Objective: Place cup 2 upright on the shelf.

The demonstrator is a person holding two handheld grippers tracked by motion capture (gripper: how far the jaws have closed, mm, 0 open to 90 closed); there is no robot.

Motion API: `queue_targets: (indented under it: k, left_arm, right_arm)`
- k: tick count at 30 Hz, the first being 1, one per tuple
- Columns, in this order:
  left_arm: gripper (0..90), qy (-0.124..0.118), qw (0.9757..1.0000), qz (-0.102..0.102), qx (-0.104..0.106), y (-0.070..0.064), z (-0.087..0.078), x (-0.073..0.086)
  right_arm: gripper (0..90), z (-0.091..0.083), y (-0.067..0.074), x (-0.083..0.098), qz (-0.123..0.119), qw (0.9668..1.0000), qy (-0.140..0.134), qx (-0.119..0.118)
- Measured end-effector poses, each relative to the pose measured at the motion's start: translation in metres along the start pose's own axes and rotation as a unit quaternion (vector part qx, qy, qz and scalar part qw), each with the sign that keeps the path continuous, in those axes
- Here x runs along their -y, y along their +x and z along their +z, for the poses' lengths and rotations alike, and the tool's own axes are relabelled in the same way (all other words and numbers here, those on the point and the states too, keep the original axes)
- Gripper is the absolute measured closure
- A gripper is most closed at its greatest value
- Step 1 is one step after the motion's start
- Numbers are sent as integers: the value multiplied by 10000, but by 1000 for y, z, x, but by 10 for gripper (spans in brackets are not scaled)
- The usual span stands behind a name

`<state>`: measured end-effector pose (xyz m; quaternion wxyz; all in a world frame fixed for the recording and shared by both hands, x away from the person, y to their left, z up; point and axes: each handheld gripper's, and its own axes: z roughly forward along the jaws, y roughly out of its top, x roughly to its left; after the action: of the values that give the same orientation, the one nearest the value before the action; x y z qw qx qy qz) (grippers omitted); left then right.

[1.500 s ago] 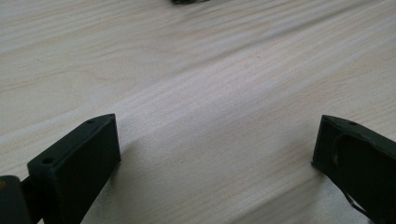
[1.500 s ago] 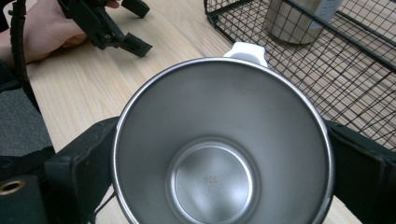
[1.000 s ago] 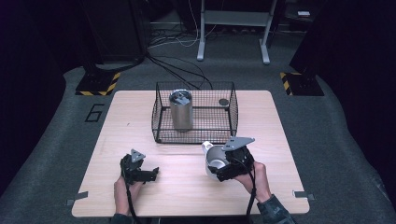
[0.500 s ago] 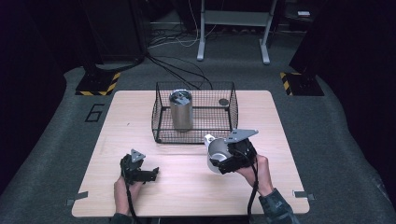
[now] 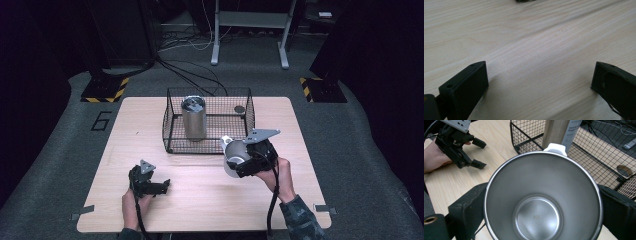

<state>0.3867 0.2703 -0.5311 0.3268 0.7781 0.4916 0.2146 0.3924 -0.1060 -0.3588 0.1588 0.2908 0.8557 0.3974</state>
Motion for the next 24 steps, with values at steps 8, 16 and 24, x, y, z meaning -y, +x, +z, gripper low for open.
queue_targets:
  k: [8,16,24]
  left_arm:
    - [3,2,10000,2,1,0,0,0]
    - [3,2,10000,3,0,0,0,0]
    - [3,41,10000,11,5,0,-1,0]
  right_arm:
    - [54,-2,-8,-12,-89,10000,-11,30]
    - [54,-2,-15,-24,-125,9998,-65,104]
    - [54,-2,-21,-33,-129,9997,-113,160]
